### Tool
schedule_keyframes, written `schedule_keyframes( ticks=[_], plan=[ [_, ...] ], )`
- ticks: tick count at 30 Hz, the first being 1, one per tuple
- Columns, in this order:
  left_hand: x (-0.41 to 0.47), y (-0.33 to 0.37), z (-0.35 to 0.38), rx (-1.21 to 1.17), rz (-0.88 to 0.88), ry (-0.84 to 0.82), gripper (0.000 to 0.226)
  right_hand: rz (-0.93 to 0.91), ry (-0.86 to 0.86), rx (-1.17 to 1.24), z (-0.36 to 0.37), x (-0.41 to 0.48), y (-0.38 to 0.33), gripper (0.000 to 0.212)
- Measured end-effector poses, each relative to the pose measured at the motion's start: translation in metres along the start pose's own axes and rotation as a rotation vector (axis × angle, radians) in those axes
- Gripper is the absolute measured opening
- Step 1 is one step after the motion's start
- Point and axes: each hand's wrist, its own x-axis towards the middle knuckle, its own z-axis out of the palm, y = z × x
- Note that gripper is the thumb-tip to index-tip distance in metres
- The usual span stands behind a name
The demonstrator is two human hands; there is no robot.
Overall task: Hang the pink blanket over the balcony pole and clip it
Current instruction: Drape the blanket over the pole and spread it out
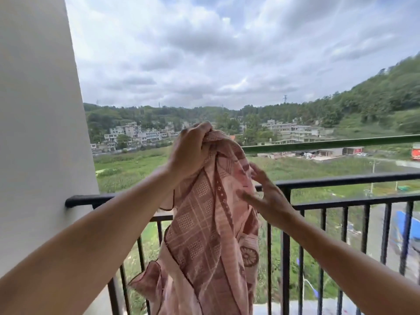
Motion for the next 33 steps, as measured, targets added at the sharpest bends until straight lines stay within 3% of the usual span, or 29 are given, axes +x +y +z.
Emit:
schedule_keyframes(
  ticks=[3, 6, 9, 14, 17, 19, 23, 26, 28, 30, 33],
  plan=[
    [0.011, -0.014, -0.001, 0.028, 0.038, 0.018, 0.015, -0.04, -0.01, 0.056, 0.021, 0.004, -0.004, 0.027],
    [0.009, -0.05, -0.005, 0.074, -0.067, 0.006, 0.013, -0.066, 0.142, 0.058, 0.002, 0.021, -0.017, 0.028],
    [0.007, -0.082, -0.006, 0.152, -0.154, -0.04, 0.036, -0.148, 0.224, -0.026, -0.028, 0.049, -0.04, 0.024],
    [0.034, -0.089, -0.007, 0.294, -0.287, 0.096, 0.022, -0.245, 0.143, -0.179, -0.059, 0.118, -0.069, 0.029],
    [0.063, -0.101, -0.003, 0.356, -0.453, 0.176, 0.012, -0.282, 0.215, -0.27, -0.074, 0.17, -0.064, 0.034],
    [0.075, -0.106, 0.003, 0.368, -0.565, 0.193, 0.019, -0.284, 0.31, -0.365, -0.082, 0.206, -0.06, 0.044],
    [0.071, -0.08, 0.034, 0.197, -0.455, 0.276, 0.032, -0.147, 0.478, -0.506, -0.095, 0.283, -0.046, 0.046],
    [0.053, -0.048, 0.075, 0.028, -0.449, -0.003, 0.068, -0.094, 0.505, -0.56, -0.095, 0.32, -0.024, 0.041],
    [0.045, -0.043, 0.102, 0.17, -0.49, -0.249, 0.086, -0.023, 0.463, -0.663, -0.086, 0.337, 0.004, 0.037],
    [0.039, -0.05, 0.121, 0.35, -0.436, -0.328, 0.077, 0.056, 0.371, -0.713, -0.076, 0.348, 0.039, 0.031],
    [0.041, -0.068, 0.125, 0.173, -0.316, -0.251, 0.046, 0.136, 0.095, -0.697, -0.071, 0.345, 0.073, 0.022]
  ],
)
